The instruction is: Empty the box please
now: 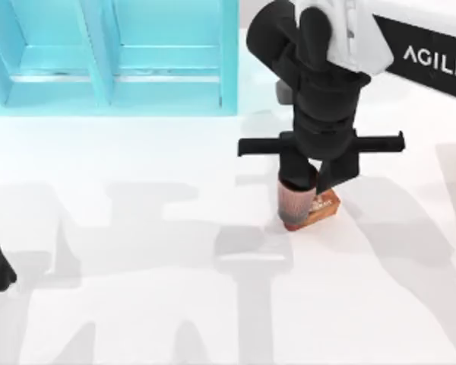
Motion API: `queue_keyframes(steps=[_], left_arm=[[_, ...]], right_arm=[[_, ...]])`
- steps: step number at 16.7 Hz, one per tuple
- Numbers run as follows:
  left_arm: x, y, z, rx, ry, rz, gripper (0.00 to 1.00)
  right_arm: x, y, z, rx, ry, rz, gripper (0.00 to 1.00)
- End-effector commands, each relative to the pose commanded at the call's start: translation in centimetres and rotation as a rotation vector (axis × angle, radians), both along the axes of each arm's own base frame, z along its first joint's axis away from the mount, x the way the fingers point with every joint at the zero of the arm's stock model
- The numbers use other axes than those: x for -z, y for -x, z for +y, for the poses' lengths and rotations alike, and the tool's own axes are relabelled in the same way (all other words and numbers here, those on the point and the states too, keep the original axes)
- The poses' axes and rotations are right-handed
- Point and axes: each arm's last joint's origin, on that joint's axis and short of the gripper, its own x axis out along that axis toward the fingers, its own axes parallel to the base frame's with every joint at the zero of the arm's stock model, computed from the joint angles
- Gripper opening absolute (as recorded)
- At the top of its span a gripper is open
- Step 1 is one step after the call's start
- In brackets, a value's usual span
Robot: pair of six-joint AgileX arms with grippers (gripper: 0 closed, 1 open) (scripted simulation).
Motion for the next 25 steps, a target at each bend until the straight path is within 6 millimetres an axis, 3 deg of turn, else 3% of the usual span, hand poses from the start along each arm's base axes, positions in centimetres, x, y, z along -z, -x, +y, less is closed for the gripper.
queue_keyframes(steps=[3,9,13,25], left_arm=[[0.0,0.0,0.0,0.0,0.0,0.0,1.0],[0.0,0.0,0.0,0.0,0.0,0.0,1.0],[0.0,0.0,0.0,0.0,0.0,0.0,1.0],[0.0,0.0,0.0,0.0,0.0,0.0,1.0]], right_arm=[[0.3,-0.1,0.0,0.002,-0.005,-0.002,0.0],[4.3,-0.1,0.3,0.0,0.0,0.0,0.0],[4.5,-0.1,0.3,0.0,0.0,0.0,0.0],[4.5,-0.1,0.3,0.0,0.0,0.0,0.9]])
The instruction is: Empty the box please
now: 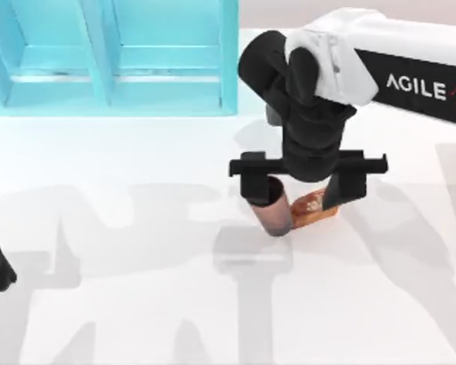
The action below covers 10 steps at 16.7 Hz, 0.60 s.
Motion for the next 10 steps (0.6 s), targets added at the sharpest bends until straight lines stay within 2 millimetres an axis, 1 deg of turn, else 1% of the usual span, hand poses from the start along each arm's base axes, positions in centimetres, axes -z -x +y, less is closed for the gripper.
queue_keyframes(steps=[1,2,9,10], left_arm=[[0.0,0.0,0.0,0.0,0.0,0.0,1.0],[0.0,0.0,0.0,0.0,0.0,0.0,1.0],[0.0,0.0,0.0,0.0,0.0,0.0,1.0],[0.0,0.0,0.0,0.0,0.0,0.0,1.0]], right_arm=[[0.0,0.0,0.0,0.0,0.0,0.0,0.98],[0.0,0.0,0.0,0.0,0.0,0.0,1.0],[0.0,0.0,0.0,0.0,0.0,0.0,1.0],[-0.78,0.26,0.36,-0.006,-0.018,-0.016,1.0]])
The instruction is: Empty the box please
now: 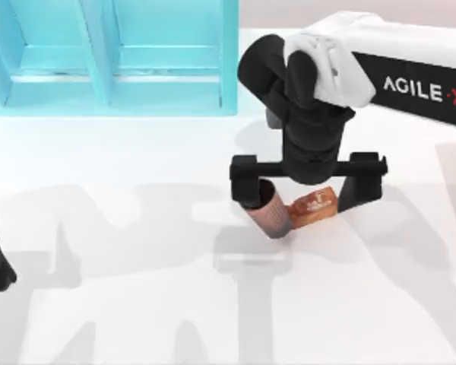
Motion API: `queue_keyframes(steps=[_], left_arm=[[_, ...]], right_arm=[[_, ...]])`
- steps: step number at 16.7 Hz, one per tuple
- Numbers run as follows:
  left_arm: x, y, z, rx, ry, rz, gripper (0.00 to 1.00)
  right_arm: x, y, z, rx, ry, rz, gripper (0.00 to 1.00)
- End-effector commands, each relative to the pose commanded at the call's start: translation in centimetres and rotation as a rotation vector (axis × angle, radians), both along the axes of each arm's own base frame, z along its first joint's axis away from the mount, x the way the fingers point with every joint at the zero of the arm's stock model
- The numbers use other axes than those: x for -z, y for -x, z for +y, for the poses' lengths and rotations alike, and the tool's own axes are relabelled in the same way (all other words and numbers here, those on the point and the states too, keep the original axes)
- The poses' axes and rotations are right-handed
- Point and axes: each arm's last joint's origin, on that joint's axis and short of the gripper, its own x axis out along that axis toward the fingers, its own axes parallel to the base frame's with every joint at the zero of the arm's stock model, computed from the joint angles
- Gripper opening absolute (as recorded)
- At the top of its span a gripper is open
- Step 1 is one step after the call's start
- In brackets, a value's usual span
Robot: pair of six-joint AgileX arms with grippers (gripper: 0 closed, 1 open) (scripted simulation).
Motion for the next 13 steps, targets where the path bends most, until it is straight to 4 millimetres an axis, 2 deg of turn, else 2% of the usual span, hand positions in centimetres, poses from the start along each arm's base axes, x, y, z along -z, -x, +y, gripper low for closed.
queue_keyframes(steps=[3,5,9,11,13], left_arm=[[0.0,0.0,0.0,0.0,0.0,0.0,1.0],[0.0,0.0,0.0,0.0,0.0,0.0,1.0],[0.0,0.0,0.0,0.0,0.0,0.0,1.0],[0.0,0.0,0.0,0.0,0.0,0.0,1.0],[0.0,0.0,0.0,0.0,0.0,0.0,1.0]], right_arm=[[-0.9,-0.2,0.2,0.0,0.002,0.002,1.0],[-2.8,-0.4,0.4,0.0,0.002,0.003,1.0],[-8.1,-0.2,0.3,0.0,0.004,0.005,1.0],[-9.6,-0.1,0.1,0.0,0.001,0.002,1.0],[-10.0,0.0,0.0,0.0,0.0,0.0,1.0]])
